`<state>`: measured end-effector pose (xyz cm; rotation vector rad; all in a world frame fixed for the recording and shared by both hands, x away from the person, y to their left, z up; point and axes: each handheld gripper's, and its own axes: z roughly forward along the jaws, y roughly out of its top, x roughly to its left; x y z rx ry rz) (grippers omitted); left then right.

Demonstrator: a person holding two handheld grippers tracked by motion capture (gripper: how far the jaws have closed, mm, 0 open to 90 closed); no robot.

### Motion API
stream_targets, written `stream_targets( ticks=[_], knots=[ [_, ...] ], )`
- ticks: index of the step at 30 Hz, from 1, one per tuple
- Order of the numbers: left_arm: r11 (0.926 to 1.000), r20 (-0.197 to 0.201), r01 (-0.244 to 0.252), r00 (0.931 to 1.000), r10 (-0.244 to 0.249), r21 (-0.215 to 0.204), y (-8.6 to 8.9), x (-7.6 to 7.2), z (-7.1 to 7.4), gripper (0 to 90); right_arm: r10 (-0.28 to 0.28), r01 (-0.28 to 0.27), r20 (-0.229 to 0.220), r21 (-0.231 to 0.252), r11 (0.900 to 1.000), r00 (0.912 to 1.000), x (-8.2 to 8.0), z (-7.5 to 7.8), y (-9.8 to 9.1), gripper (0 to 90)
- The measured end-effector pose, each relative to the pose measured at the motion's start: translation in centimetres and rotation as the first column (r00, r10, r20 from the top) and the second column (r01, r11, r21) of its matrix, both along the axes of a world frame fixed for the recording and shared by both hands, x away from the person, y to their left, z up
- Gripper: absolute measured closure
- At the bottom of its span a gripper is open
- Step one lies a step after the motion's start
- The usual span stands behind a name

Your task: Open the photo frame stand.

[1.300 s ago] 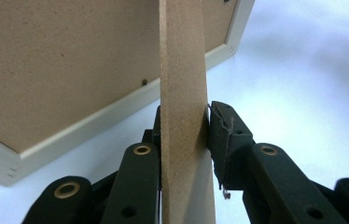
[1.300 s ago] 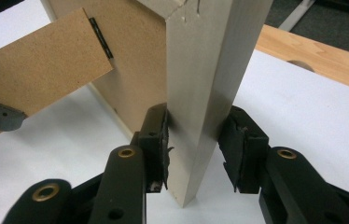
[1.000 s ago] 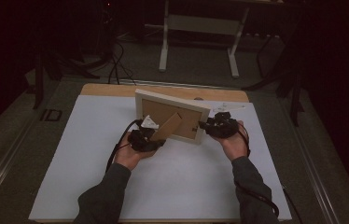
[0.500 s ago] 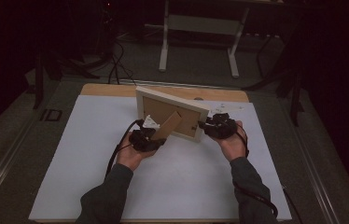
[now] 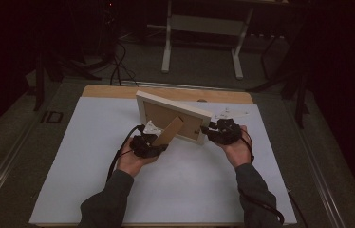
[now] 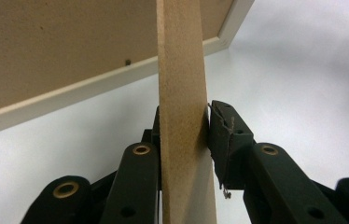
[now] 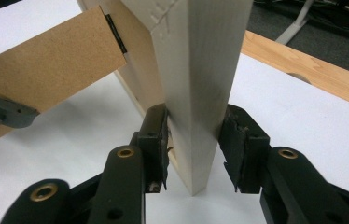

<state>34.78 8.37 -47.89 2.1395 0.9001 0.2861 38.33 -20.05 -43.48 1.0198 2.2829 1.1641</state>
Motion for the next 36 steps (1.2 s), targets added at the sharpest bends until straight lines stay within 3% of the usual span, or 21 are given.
stream_targets(
  ticks=[5,13,36],
  knots=[
    [0.9999,-0.001,-0.001,1.0,0.001,0.016,0.0,-0.5,-0.3,71.5,0.009,-0.009,0.004,0.004,1.0,1.0,-0.5,-0.1,0.1,61.4],
    [1.0,-0.015,0.003,0.9999,-0.003,-0.009,0.5,-1.1,-0.7,66.2,0.007,-0.007,0.011,-0.003,1.0,0.9999,-1.3,-0.2,0.4,60.9],
    [0.9998,-0.034,0.008,0.9994,-0.009,-0.02,1.8,-2.7,-1.6,67.0,0.027,-0.025,0.044,-0.048,0.9985,0.9987,-3.2,-0.6,1.0,59.5]
  ],
)
